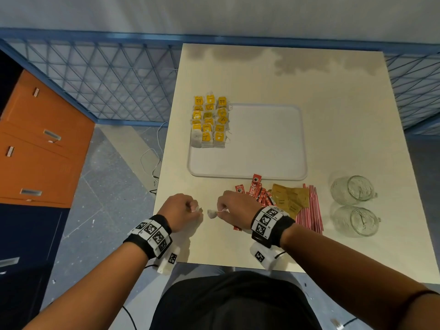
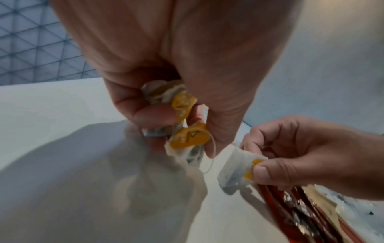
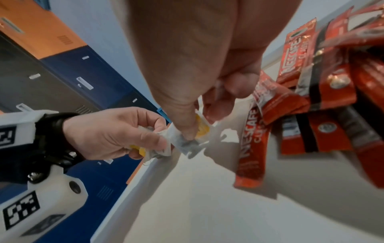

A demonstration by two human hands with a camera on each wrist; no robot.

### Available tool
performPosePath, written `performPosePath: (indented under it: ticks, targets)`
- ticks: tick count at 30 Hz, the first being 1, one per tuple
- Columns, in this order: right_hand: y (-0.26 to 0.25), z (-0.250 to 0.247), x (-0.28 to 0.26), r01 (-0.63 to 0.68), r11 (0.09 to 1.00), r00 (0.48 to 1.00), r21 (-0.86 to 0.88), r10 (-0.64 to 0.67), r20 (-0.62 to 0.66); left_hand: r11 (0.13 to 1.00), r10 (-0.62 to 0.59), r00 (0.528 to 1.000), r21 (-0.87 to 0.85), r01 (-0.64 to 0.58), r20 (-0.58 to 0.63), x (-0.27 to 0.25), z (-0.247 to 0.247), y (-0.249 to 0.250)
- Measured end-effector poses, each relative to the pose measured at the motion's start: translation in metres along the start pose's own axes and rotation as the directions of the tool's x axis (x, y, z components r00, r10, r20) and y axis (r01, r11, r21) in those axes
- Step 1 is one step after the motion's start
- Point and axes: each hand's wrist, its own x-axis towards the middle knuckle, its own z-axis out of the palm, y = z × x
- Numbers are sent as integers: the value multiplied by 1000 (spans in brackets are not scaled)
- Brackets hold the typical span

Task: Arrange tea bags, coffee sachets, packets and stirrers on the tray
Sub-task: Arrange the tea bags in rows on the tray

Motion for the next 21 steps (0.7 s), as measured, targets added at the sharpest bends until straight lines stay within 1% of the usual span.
performPosePath:
  ticks: [3,6,9,12,14,17,21]
  targets:
    - [-3,-7,0,-25,996,1000,84,26,-9,999,8,1000,-46,-9,-3,3,-7,9]
    - [-4,-18,-2,-23,987,997,162,34,-65,987,-5,1000,-161,5,-1,7,-12,19]
    - [-3,-30,-2,-33,973,992,228,59,-108,943,-19,1000,-332,20,7,13,-17,27]
    - [-1,-40,2,-44,943,985,329,95,-141,879,4,1000,-477,-6,-4,18,-22,35]
    - [1,-45,6,-51,913,977,405,130,-170,861,17,1000,-508,-14,2,21,-25,41]
    - [4,-50,15,-30,868,960,495,164,-229,871,55,998,-488,-60,-24,27,-30,50]
    - [4,-58,24,-30,783,954,622,209,-217,873,49,996,-481,-76,-69,37,-33,55]
